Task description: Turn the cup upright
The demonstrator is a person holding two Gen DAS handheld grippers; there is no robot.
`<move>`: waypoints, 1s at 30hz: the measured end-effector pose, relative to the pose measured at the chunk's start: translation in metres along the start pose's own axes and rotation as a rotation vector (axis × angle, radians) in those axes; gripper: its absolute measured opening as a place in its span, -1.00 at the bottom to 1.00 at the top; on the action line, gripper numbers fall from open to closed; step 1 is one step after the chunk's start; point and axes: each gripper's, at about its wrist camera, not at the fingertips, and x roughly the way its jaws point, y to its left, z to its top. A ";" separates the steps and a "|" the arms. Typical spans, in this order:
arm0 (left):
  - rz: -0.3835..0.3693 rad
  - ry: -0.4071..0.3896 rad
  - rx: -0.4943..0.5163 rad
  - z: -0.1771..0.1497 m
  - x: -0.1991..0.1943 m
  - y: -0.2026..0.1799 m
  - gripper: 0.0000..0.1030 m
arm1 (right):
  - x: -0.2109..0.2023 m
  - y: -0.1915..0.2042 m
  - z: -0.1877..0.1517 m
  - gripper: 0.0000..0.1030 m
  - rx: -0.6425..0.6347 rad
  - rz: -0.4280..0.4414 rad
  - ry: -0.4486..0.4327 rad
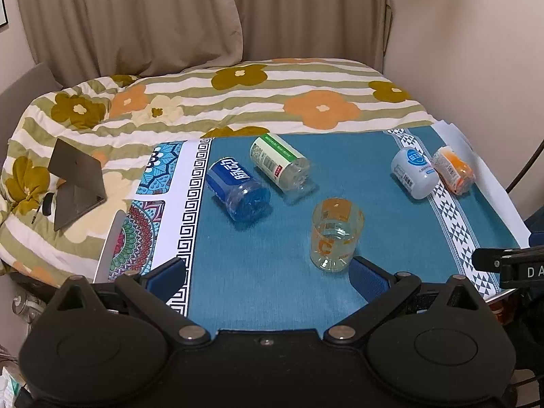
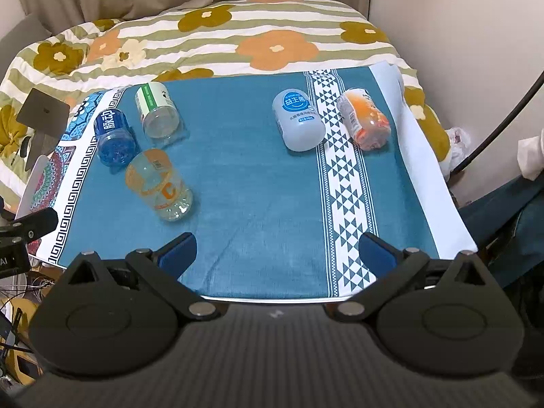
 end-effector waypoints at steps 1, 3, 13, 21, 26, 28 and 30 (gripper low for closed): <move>0.001 -0.002 0.000 0.000 -0.001 0.000 1.00 | 0.000 0.000 0.000 1.00 -0.002 0.001 -0.001; 0.003 -0.005 -0.001 0.000 -0.002 0.000 1.00 | 0.000 0.001 0.000 1.00 -0.005 0.001 -0.002; 0.003 -0.008 0.002 -0.001 -0.003 -0.002 1.00 | 0.000 0.002 0.001 1.00 -0.008 0.004 -0.004; 0.006 -0.015 0.008 0.000 -0.004 -0.002 1.00 | -0.001 0.005 0.000 1.00 -0.007 0.005 -0.006; 0.006 -0.015 0.008 0.000 -0.003 -0.002 1.00 | -0.002 0.007 0.001 1.00 -0.005 0.007 -0.008; 0.008 -0.017 0.008 0.000 -0.003 -0.001 1.00 | -0.002 0.007 0.001 1.00 -0.005 0.006 -0.008; 0.008 -0.018 0.010 0.000 -0.003 0.000 1.00 | -0.002 0.007 0.001 1.00 -0.003 0.007 -0.008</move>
